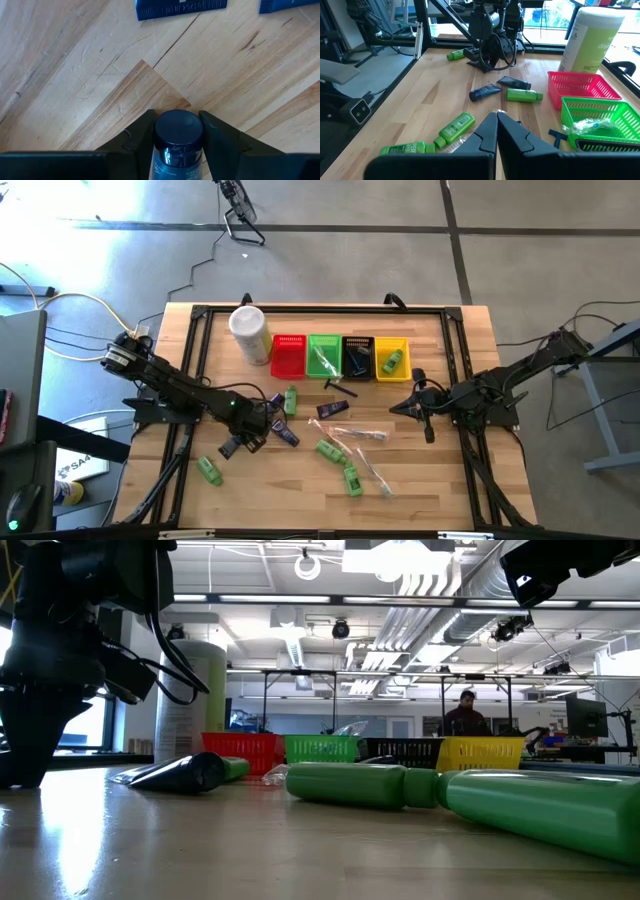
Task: Pick & Place Travel size toiletries
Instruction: Put the blue shave cream into the red bin
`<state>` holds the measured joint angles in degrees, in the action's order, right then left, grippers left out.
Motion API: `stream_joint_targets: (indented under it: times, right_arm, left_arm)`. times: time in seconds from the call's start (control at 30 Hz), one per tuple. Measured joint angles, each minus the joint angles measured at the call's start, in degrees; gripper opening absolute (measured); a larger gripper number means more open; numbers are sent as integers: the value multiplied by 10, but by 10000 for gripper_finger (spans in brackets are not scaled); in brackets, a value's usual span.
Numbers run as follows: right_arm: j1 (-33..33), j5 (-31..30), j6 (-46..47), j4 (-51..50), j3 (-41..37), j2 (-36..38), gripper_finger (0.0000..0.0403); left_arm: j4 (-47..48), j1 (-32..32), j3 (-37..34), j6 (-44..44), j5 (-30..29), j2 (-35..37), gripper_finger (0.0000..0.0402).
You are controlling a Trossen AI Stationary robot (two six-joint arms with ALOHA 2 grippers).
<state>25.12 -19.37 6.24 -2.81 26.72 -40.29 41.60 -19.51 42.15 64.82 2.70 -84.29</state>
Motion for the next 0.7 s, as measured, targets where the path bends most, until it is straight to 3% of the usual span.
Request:
stream_joint_targets:
  times: [0.7]
  right_arm:
    - [0,0,0,0,0,0,2]
  left_arm:
    - [-1,0,28,-63,3,-1,139]
